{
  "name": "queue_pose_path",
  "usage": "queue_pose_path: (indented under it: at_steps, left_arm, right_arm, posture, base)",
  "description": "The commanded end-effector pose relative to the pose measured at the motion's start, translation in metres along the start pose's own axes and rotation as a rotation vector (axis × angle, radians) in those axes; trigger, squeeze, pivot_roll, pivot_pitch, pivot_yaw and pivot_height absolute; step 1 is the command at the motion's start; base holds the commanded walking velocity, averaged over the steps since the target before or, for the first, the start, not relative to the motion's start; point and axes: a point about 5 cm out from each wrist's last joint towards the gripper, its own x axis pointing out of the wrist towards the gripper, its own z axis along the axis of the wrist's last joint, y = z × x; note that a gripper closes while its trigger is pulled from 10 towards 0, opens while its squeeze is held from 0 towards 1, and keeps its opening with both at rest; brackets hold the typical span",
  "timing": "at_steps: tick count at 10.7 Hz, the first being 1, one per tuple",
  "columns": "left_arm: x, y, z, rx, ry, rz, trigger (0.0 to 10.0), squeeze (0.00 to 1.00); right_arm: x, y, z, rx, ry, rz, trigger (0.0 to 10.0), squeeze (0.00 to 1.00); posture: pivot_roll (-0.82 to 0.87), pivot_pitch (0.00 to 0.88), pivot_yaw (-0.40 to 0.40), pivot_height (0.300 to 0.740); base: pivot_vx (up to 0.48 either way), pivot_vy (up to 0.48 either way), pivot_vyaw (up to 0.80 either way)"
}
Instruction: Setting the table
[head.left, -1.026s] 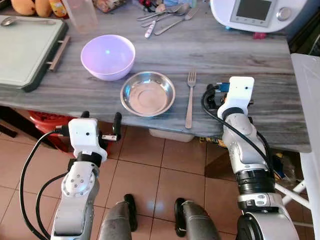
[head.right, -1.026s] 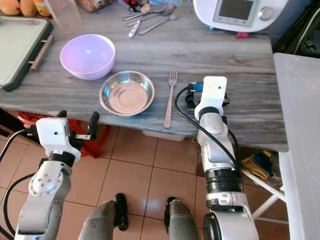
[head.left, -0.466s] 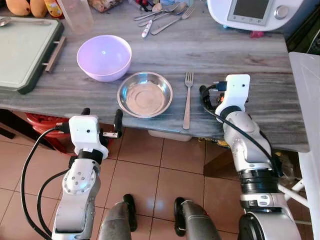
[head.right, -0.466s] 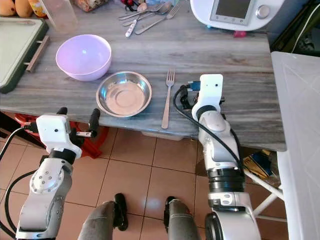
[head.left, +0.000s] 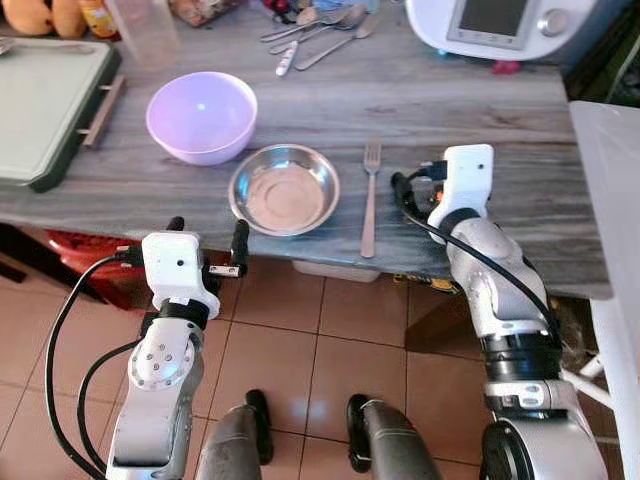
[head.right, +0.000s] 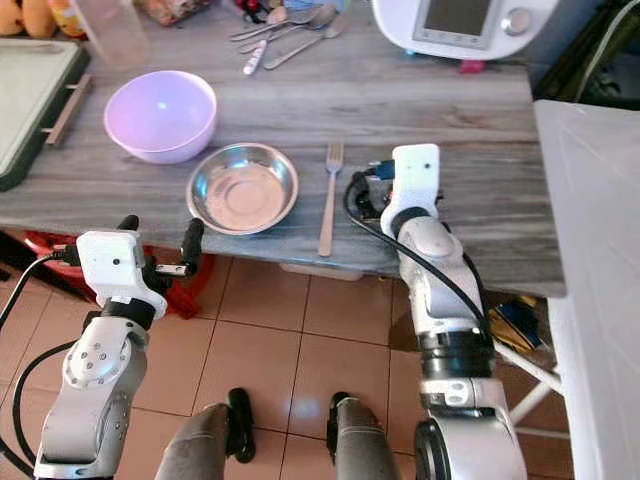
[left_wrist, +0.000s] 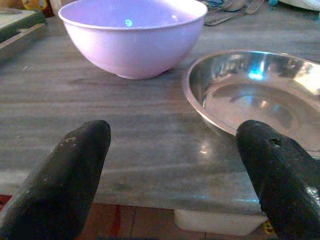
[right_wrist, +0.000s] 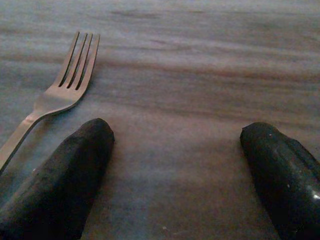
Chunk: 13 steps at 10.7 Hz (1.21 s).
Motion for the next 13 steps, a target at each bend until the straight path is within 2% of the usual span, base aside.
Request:
queue_pose_path:
  at_steps: [1, 10, 13]
  left_arm:
    - [-0.002, 0.001, -0.005, 0.001, 0.03, 0.003, 10.0, 0.0]
    - [-0.002, -0.002, -0.005, -0.007, 0.034, -0.003, 10.0, 0.0]
    - [-0.001, -0.003, -0.006, -0.009, 0.037, -0.005, 10.0, 0.0]
  right_arm:
    - [0.002, 0.021, -0.024, 0.02, 0.117, 0.11, 10.0, 0.0]
    - [0.018, 0.036, -0.019, -0.04, 0.124, 0.227, 10.0, 0.0]
    - [0.023, 0.043, -0.014, -0.061, 0.096, 0.263, 10.0, 0.0]
  posture:
    - [0.01, 0.292, 0.015, 0.74]
    - [0.01, 0.297, 0.014, 0.74]
    - [0.01, 0.298, 0.012, 0.74]
  base:
    - [0.0, 0.0, 0.0]
    - [0.0, 0.0, 0.0]
    - [0.0, 0.0, 0.0]
